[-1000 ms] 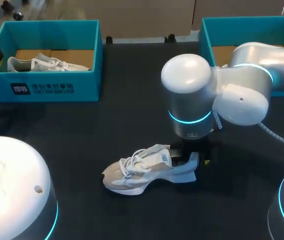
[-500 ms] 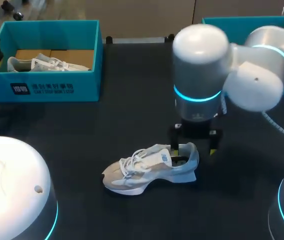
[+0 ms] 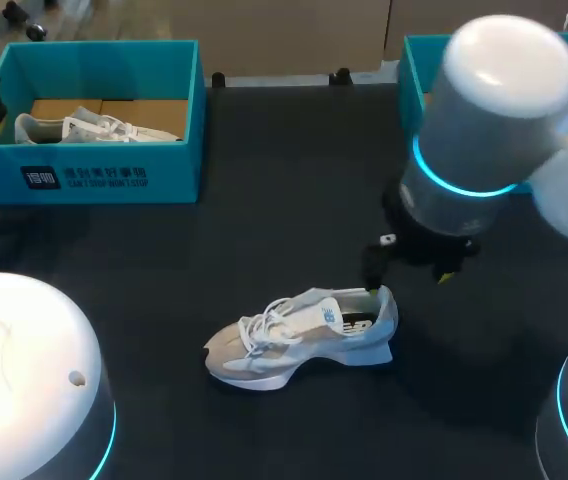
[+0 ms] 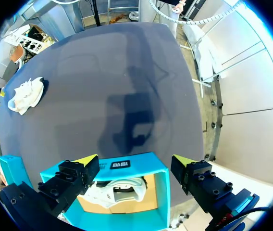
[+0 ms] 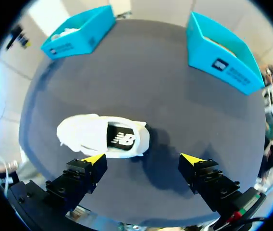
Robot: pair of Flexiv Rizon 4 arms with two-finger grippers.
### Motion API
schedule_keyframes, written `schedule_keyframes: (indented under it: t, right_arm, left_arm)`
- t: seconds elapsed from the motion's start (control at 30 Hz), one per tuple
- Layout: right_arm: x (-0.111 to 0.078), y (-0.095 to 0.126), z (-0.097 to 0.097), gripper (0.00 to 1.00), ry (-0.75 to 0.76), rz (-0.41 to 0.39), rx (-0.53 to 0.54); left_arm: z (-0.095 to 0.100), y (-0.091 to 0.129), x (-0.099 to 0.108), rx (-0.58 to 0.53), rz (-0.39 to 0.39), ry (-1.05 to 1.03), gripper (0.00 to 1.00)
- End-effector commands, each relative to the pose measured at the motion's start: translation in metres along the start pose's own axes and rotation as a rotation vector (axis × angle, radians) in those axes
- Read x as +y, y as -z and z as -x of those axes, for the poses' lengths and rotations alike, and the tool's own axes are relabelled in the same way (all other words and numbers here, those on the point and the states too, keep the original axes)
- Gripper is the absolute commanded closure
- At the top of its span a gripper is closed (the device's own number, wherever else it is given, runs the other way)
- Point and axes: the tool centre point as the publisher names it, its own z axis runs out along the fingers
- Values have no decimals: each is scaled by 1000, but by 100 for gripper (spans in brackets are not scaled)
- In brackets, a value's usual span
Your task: Take the shoe out of the shoebox, open the shoe tongue, remove and reinsert the insole, then place the shoe into the shoebox
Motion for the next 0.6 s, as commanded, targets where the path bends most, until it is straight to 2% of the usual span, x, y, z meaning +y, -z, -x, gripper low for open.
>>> schedule_keyframes:
  t: [0.03, 0.17, 0.27, 0.33, 0.37, 0.43, 0.47, 0.57, 0.6]
  right_arm:
    - [-9, 2, 25, 0, 239, 92, 401]
    - [-9, 2, 25, 0, 239, 92, 401]
    - [-7, -12, 25, 0, 354, 146, 504]
    - [-6, -21, 32, 0, 462, 194, 593]
    - [-6, -23, 34, 0, 490, 204, 575]
    - [-5, -27, 39, 0, 583, 244, 629]
    - [-3, -28, 42, 0, 598, 246, 597]
    - [-2, -35, 45, 0, 702, 308, 601]
    - [-3, -40, 46, 0, 714, 281, 609]
  left_arm:
    - [0, 0, -2, 3, 3, 0, 0]
    - [0, 0, -2, 3, 3, 0, 0]
    - [0, 0, -2, 3, 3, 0, 0]
    - [0, 0, -2, 3, 3, 0, 0]
    - [0, 0, -2, 3, 3, 0, 0]
    - [0, 0, -2, 3, 3, 0, 0]
    - [0, 0, -2, 3, 3, 0, 0]
    - [0, 0, -2, 3, 3, 0, 0]
    - [0, 0, -2, 3, 3, 0, 0]
